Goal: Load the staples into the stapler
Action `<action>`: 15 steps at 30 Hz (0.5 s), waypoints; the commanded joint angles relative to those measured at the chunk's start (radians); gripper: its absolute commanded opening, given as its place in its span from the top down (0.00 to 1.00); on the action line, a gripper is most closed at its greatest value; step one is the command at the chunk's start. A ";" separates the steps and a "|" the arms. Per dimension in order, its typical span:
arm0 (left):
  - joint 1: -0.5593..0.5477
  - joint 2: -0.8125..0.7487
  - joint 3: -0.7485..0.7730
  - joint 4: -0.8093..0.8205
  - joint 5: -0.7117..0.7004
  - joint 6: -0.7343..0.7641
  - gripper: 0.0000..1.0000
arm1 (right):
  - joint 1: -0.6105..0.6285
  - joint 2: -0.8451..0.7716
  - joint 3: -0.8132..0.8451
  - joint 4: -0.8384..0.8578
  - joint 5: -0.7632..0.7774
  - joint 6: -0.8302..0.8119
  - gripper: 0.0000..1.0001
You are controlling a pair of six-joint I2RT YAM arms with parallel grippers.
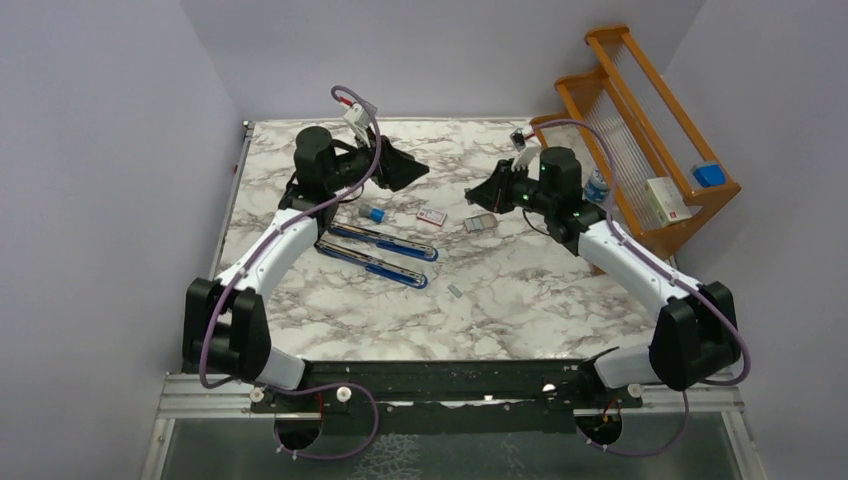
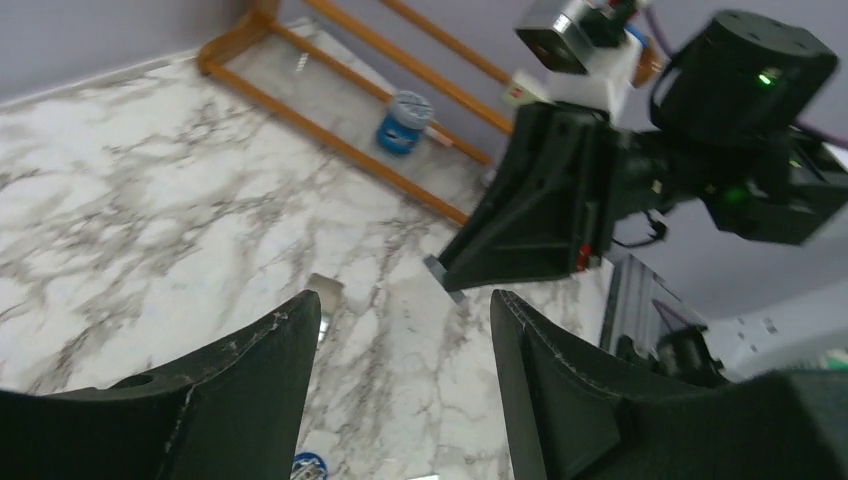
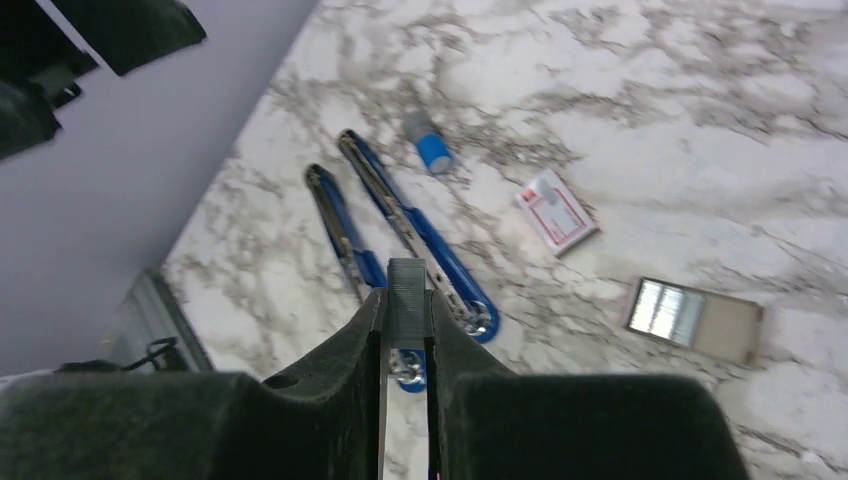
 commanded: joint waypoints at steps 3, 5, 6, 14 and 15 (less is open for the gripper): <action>-0.103 -0.174 -0.143 0.110 0.155 -0.002 0.32 | -0.007 -0.146 -0.079 0.313 -0.173 0.266 0.85; -0.146 -0.238 -0.227 0.246 0.140 -0.023 0.32 | -0.006 -0.181 -0.104 0.393 -0.180 0.331 0.85; -0.173 -0.270 -0.267 0.326 0.124 -0.037 0.32 | -0.006 -0.197 -0.114 0.429 -0.183 0.366 0.85; -0.288 -0.289 -0.261 0.588 0.052 -0.153 0.32 | -0.005 -0.256 -0.171 0.707 -0.255 0.515 0.84; -0.297 -0.272 -0.244 0.599 0.057 -0.178 0.32 | -0.005 -0.262 -0.182 0.752 -0.257 0.528 0.83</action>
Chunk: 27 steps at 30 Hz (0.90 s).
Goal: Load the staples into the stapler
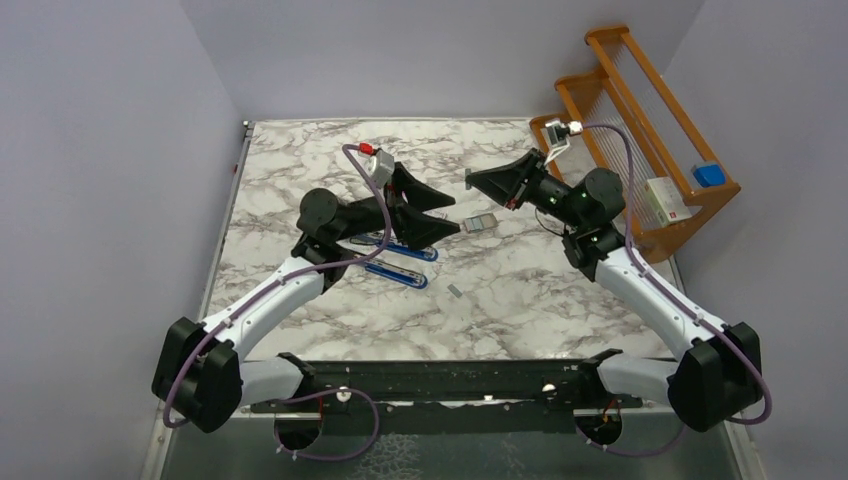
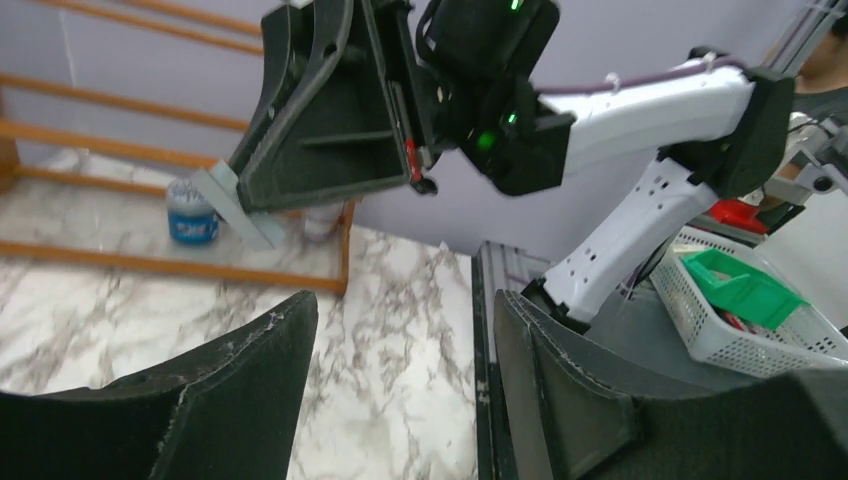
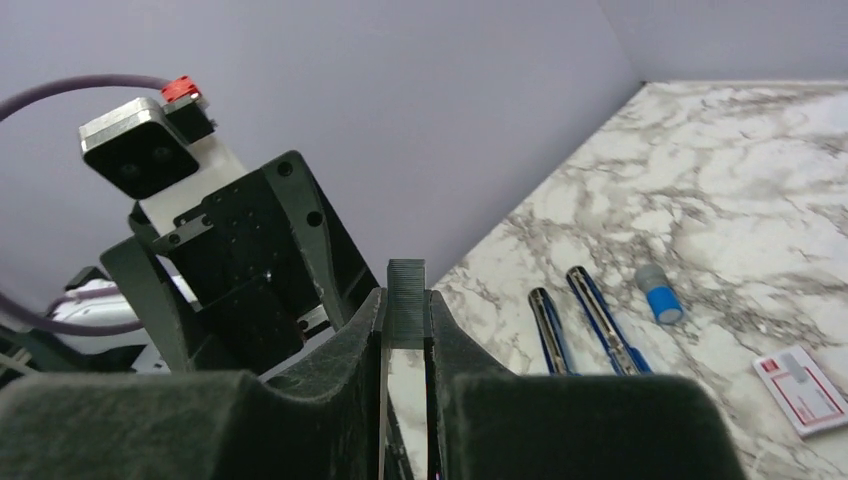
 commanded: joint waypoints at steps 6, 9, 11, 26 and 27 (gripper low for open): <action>-0.066 0.100 0.111 0.316 -0.025 -0.249 0.35 | -0.006 -0.053 -0.109 0.542 -0.097 0.189 0.82; -0.070 0.106 0.100 0.334 -0.051 -0.262 0.39 | -0.006 -0.053 -0.114 0.644 -0.127 0.216 0.82; -0.074 0.109 0.097 0.334 -0.059 -0.261 0.42 | -0.006 -0.052 -0.107 0.684 -0.148 0.223 0.82; -0.114 0.147 0.148 0.334 -0.043 -0.226 0.45 | -0.006 -0.046 -0.079 0.704 -0.210 0.201 0.82; -0.114 0.149 0.150 0.335 -0.044 -0.225 0.45 | -0.005 -0.048 -0.079 0.701 -0.209 0.199 0.82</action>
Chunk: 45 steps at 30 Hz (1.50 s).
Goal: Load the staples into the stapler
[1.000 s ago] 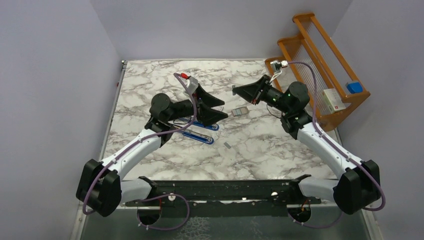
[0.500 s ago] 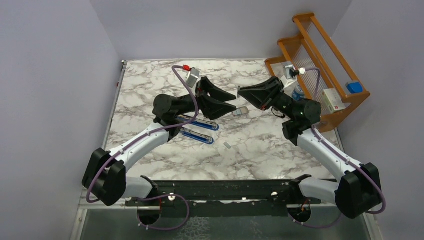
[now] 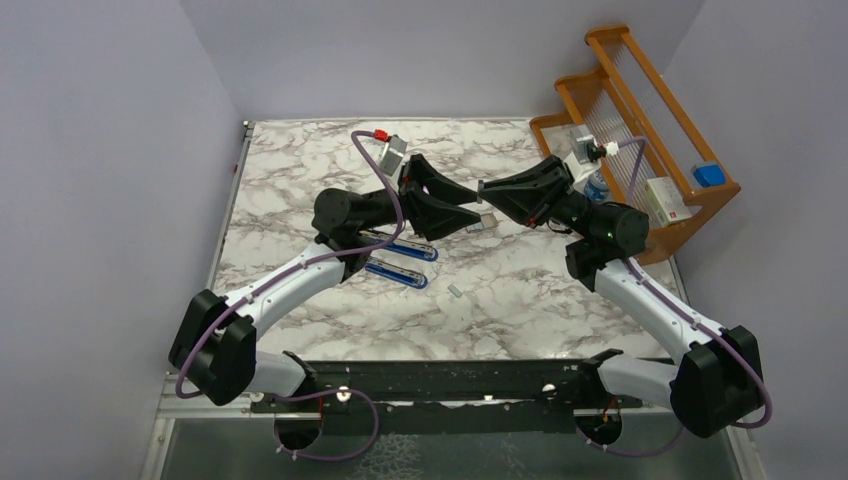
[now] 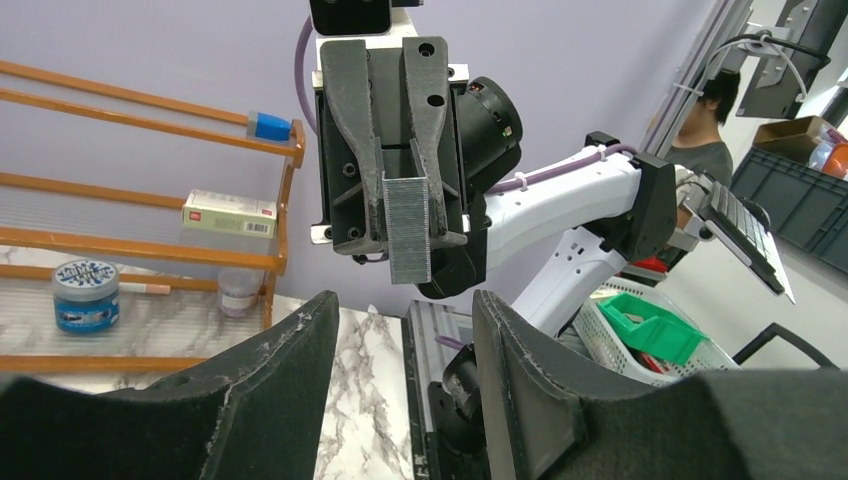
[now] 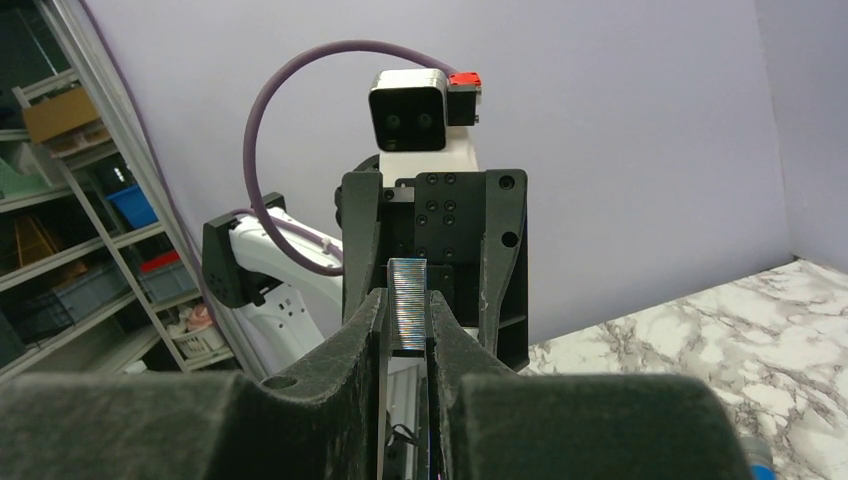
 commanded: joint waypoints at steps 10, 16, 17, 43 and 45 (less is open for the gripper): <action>-0.008 0.010 0.038 0.042 -0.017 0.040 0.46 | -0.006 -0.012 0.021 0.035 -0.030 -0.017 0.82; -0.008 0.011 0.047 0.042 -0.020 0.052 0.47 | -0.006 -0.012 0.009 0.030 -0.031 -0.017 0.82; -0.008 0.010 0.046 0.042 -0.024 0.054 0.48 | -0.005 -0.012 0.009 0.030 -0.032 -0.018 0.82; -0.008 0.018 0.049 0.040 -0.045 0.057 0.57 | -0.005 -0.009 -0.033 0.025 -0.044 -0.033 0.82; -0.008 0.018 0.049 0.040 -0.044 0.057 0.61 | -0.005 -0.007 -0.031 0.025 -0.042 -0.032 0.82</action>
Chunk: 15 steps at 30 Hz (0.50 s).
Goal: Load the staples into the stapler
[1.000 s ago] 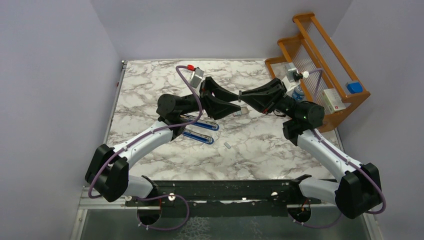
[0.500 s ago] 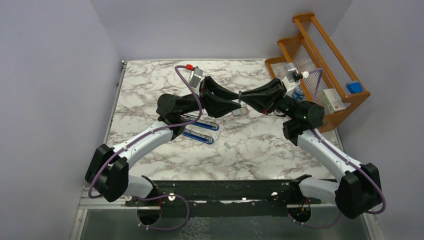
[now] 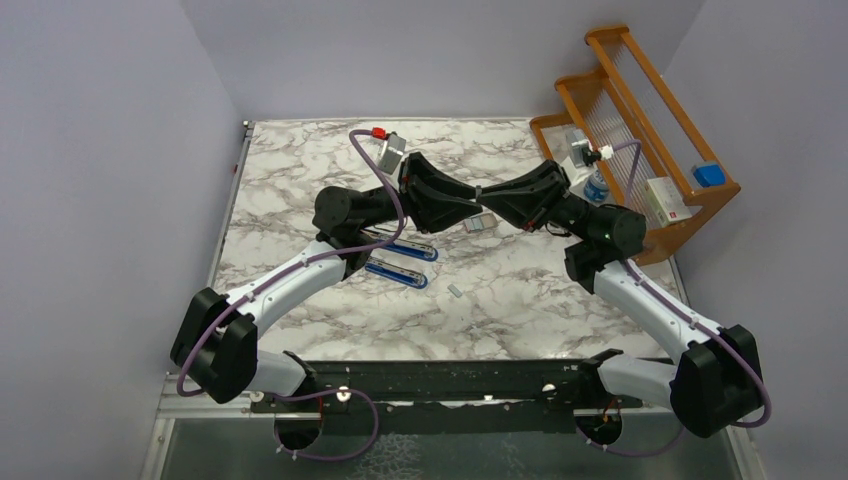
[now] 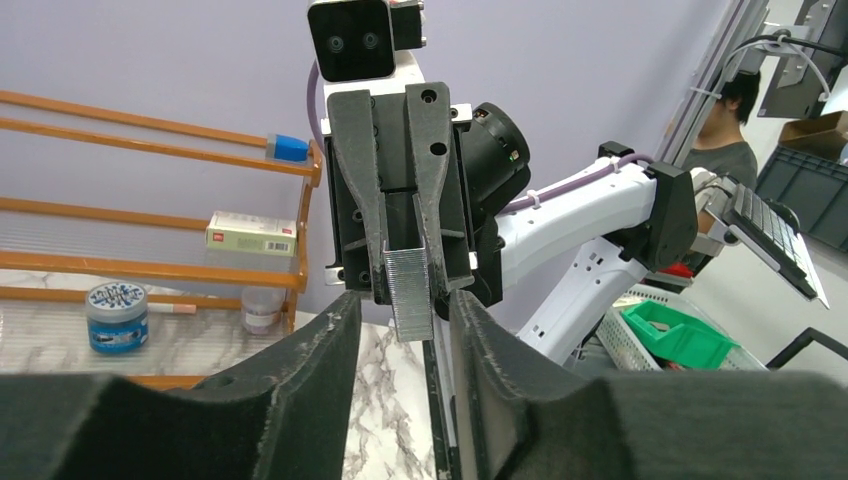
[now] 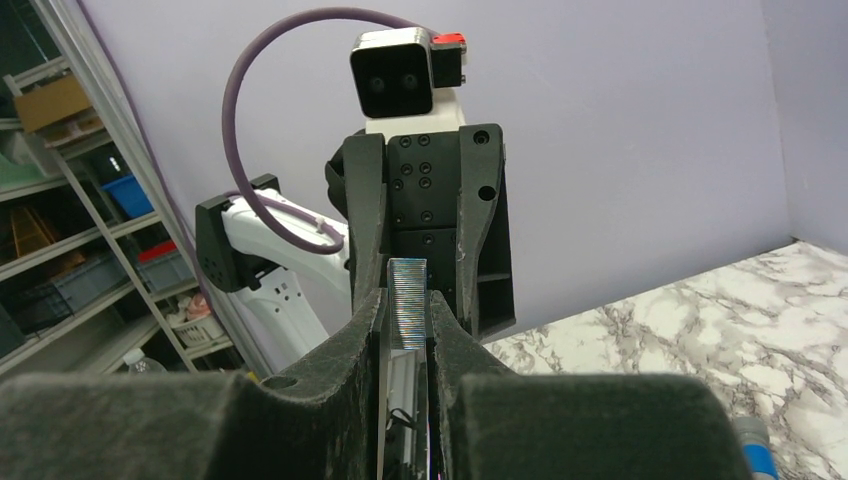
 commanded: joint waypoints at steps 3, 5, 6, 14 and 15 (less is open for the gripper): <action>-0.006 0.008 0.025 0.032 -0.016 0.013 0.67 | -0.005 -0.004 -0.001 0.028 -0.020 -0.017 0.82; -0.006 0.009 0.026 0.032 -0.011 0.012 0.70 | -0.005 -0.003 0.001 0.028 -0.019 -0.016 0.82; -0.006 0.011 0.025 0.032 -0.012 0.011 0.72 | -0.006 -0.003 0.003 0.028 -0.018 -0.016 0.82; -0.006 0.017 0.024 0.032 -0.002 0.007 0.85 | -0.005 0.000 0.010 0.028 -0.017 -0.016 0.82; -0.006 0.017 0.023 0.032 -0.003 0.008 0.86 | -0.005 0.000 0.011 0.029 -0.017 -0.016 0.82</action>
